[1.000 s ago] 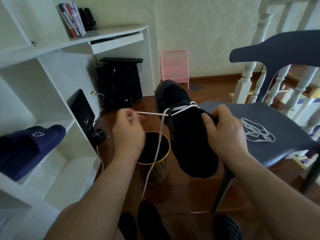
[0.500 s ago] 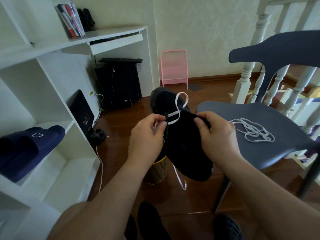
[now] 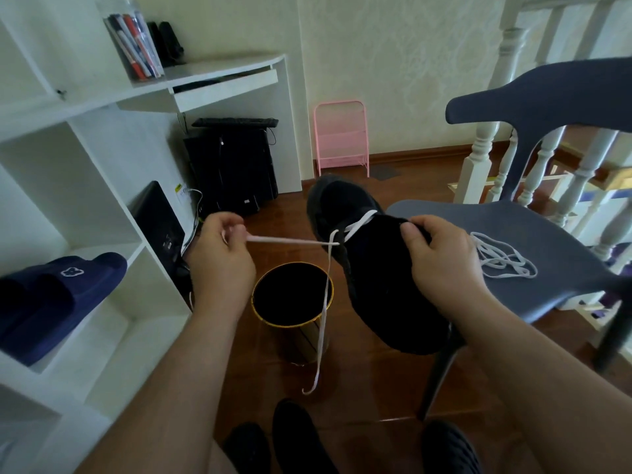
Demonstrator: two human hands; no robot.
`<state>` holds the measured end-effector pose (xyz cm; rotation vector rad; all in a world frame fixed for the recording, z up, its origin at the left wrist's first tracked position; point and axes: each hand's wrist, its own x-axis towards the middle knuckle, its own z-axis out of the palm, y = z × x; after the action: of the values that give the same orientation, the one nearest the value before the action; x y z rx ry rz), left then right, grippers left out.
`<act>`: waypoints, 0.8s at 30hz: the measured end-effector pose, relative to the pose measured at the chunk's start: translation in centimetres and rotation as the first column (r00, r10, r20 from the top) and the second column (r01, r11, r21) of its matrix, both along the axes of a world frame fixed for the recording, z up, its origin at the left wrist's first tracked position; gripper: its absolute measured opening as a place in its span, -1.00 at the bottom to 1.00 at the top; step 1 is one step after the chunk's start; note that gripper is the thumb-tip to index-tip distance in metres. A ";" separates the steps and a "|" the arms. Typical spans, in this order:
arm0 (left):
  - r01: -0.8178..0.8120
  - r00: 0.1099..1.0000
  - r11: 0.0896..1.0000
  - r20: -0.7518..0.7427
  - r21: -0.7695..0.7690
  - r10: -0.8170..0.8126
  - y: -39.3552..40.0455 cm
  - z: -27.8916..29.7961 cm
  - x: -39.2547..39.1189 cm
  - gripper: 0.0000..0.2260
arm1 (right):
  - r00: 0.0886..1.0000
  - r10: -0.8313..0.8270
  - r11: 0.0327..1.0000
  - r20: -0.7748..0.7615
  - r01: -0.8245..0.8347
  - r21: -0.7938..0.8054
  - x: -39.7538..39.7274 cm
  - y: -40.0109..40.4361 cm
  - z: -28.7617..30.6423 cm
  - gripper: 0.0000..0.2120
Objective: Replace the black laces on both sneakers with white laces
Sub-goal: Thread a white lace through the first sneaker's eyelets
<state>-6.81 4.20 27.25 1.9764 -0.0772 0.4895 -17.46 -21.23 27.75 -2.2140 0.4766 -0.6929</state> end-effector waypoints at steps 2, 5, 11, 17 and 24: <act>0.048 0.999 0.992 0.012 -0.120 -0.047 -0.3 0.1 -0.2 -0.78 | 0.997 0.071 0.977 -0.010 -0.068 0.204 0.1 0.1 -0.2 -0.79; 0.031 0.999 0.977 -0.009 -0.209 -0.034 -0.1 0.2 0.2 -0.74 | 0.977 0.208 0.712 0.036 -0.177 0.679 0.0 0.6 0.2 -0.80; -0.004 0.999 0.986 -0.034 -0.166 -0.002 1.0 1.4 0.4 -0.71 | 0.921 0.367 0.295 0.128 -0.246 0.924 -0.3 0.0 0.5 -0.72; 0.062 0.990 0.973 0.114 0.221 -0.089 1.4 1.6 -0.6 -0.67 | 0.937 0.331 0.355 0.110 -0.231 0.906 -0.4 0.1 0.5 -0.80; 0.086 0.932 0.972 0.327 0.219 -0.156 0.8 2.1 -1.6 -0.47 | 0.994 0.099 0.832 -0.043 -0.059 0.552 -0.1 -0.5 -0.4 -0.82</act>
<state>-8.39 4.96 29.31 2.0470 -0.4830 0.7652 -17.54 -21.77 27.34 -1.6992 0.5381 -0.3692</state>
